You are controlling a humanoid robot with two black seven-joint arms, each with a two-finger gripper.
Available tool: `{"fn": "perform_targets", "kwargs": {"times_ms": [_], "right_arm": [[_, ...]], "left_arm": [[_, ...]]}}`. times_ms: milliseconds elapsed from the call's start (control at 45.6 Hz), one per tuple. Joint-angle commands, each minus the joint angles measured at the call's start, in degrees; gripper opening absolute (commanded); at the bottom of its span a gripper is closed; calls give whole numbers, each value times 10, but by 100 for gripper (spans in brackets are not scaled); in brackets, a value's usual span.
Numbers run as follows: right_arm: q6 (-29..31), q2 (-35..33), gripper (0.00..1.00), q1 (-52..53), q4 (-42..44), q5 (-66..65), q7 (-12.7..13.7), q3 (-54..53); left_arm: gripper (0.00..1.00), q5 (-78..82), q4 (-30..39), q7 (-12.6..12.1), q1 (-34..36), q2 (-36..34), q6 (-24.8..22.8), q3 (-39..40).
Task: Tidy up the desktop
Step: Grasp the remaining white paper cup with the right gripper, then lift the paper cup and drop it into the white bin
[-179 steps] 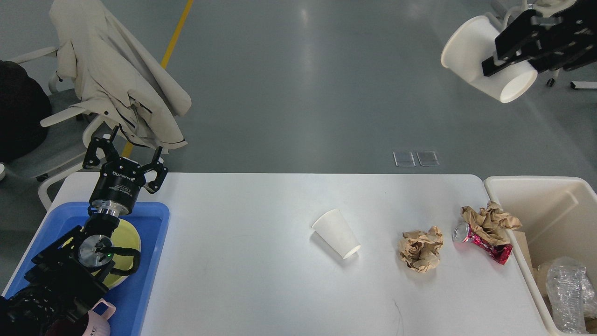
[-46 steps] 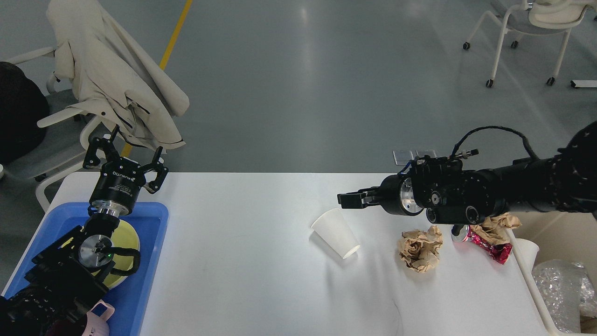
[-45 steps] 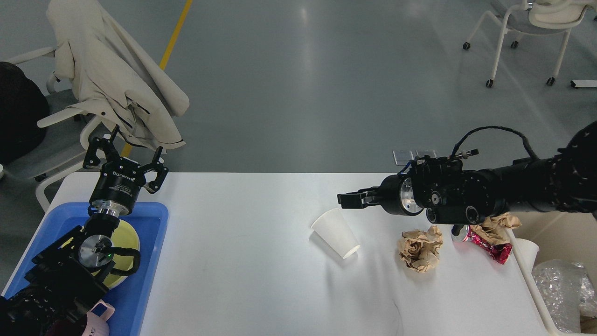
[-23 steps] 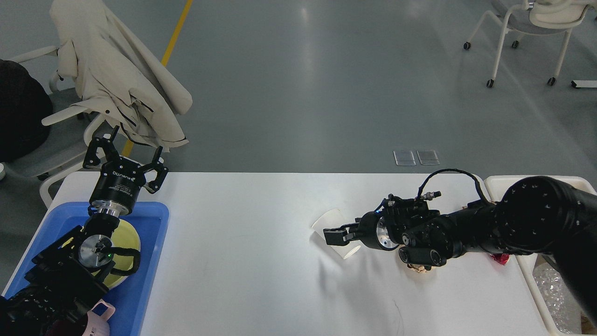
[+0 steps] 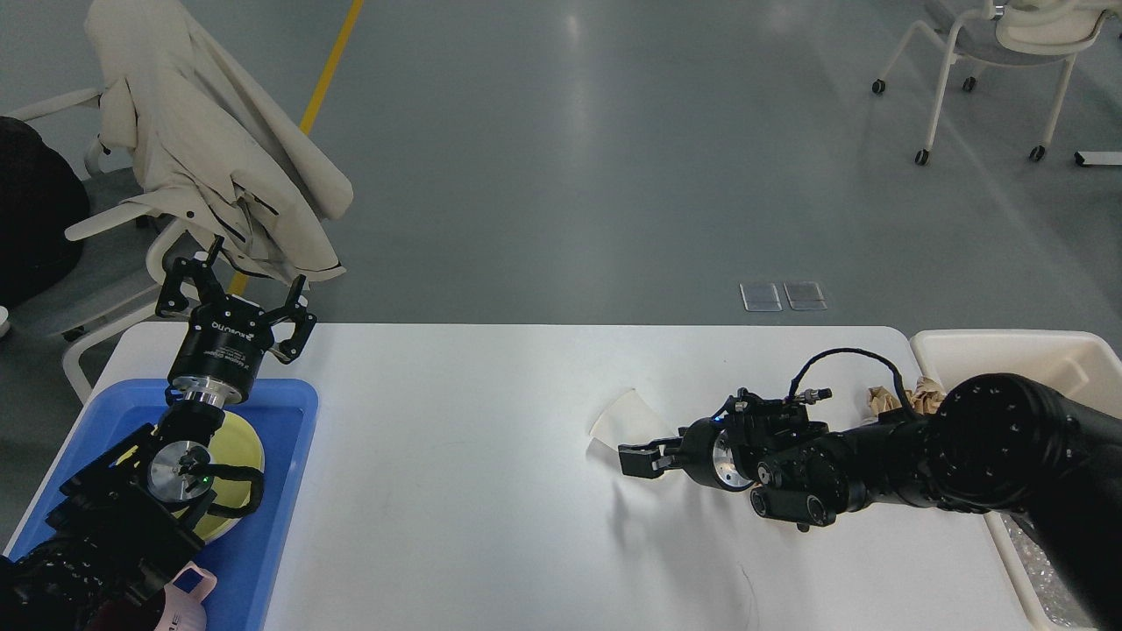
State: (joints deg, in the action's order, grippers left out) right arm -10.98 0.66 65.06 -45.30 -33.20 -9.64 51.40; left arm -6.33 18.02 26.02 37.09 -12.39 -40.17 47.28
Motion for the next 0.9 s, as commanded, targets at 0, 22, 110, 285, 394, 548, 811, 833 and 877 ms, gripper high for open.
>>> {"fn": "perform_targets", "kwargs": {"times_ms": [0,22,110,285,394,548,811,833,877], "right_arm": [[0,0,71,-10,-1,1,-4,-4],[0,0,69,-12,-1,1,-5,-4],[-1,1,49,-15,3,1,-10,-5],[0,3,0,-14,7,1,-10,-6],[4,0,0,-1,-3,2,-10,-2],[11,-85,0,90,-77,1,-12,21],[219,-270,0,473,-302,2,-20,113],[265,-286,0,510,-309,2,-20,114],[366,-315,0,580,-314,1,-29,115]], "left_arm": [[100,0,0,0,0,0,0,0],[100,0,0,0,0,0,0,0],[100,0,0,0,0,0,0,0],[100,0,0,0,0,0,0,0],[100,0,0,0,0,0,0,0],[100,0,0,0,0,0,0,0],[100,0,0,0,0,0,0,0],[100,0,0,0,0,0,0,0],[100,0,0,0,0,0,0,0]]}}
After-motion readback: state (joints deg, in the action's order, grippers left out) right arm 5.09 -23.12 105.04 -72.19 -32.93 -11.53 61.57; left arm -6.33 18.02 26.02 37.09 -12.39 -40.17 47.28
